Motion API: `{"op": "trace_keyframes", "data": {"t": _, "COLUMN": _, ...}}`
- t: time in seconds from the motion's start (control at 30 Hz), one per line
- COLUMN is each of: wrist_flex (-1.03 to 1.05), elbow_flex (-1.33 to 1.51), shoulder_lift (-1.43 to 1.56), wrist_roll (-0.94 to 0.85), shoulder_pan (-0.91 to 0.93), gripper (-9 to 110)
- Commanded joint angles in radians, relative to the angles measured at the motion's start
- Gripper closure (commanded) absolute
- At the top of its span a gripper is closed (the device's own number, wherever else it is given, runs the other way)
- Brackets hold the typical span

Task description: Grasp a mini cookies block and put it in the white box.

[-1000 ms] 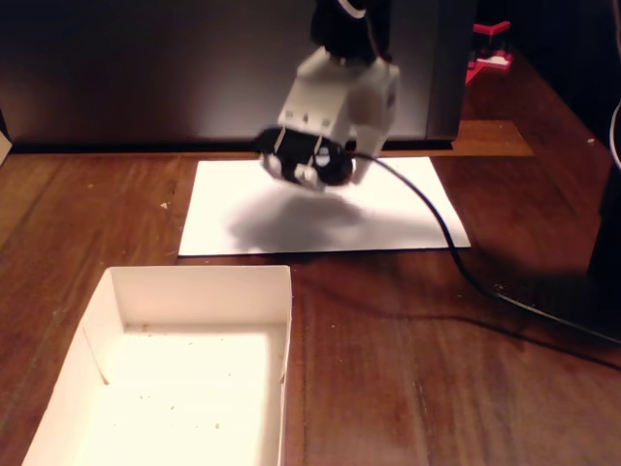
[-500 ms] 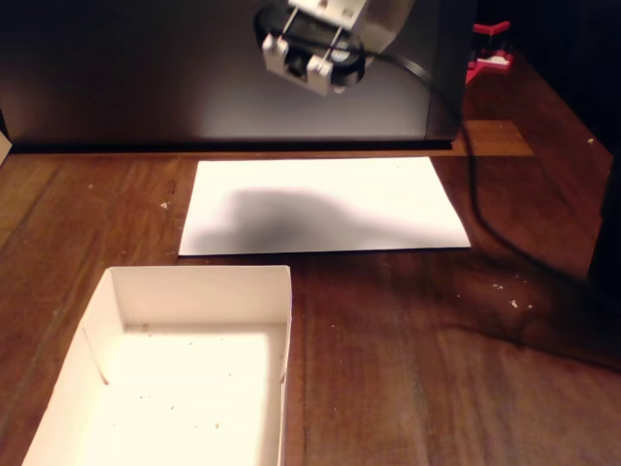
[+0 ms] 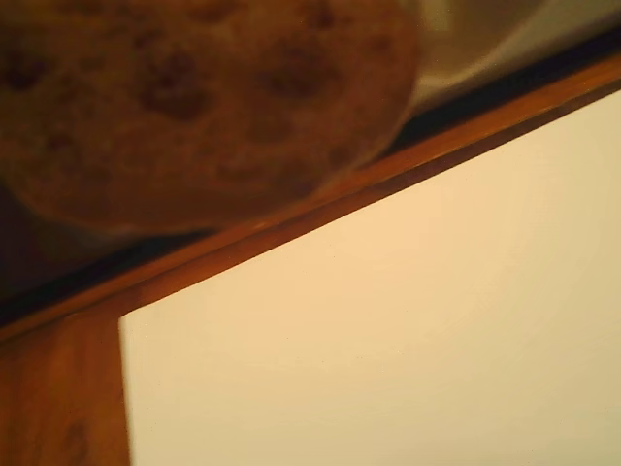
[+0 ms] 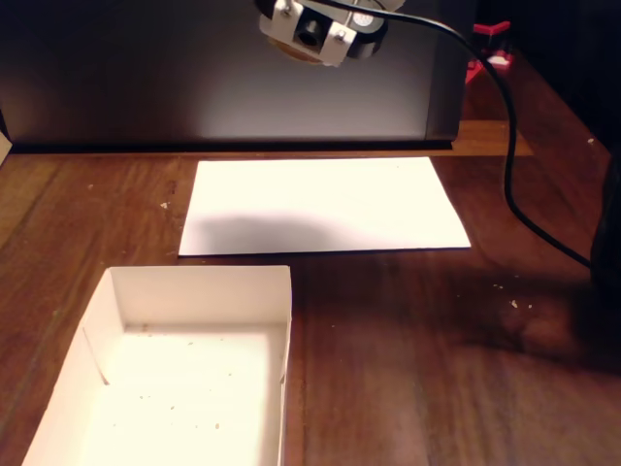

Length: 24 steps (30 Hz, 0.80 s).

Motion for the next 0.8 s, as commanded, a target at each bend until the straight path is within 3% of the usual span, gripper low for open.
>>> {"op": "trace_keyframes", "data": {"t": 0.0, "wrist_flex": -0.009, "elbow_flex": -0.106, "shoulder_lift": 0.144, "wrist_roll": -0.017, "shoulder_pan": -0.080, "gripper": 83}}
{"op": "trace_keyframes", "data": {"t": 0.77, "wrist_flex": -0.049, "elbow_flex": -0.104, "shoulder_lift": 0.012, "wrist_roll": 0.067, "shoulder_pan": -0.497, "gripper": 83}}
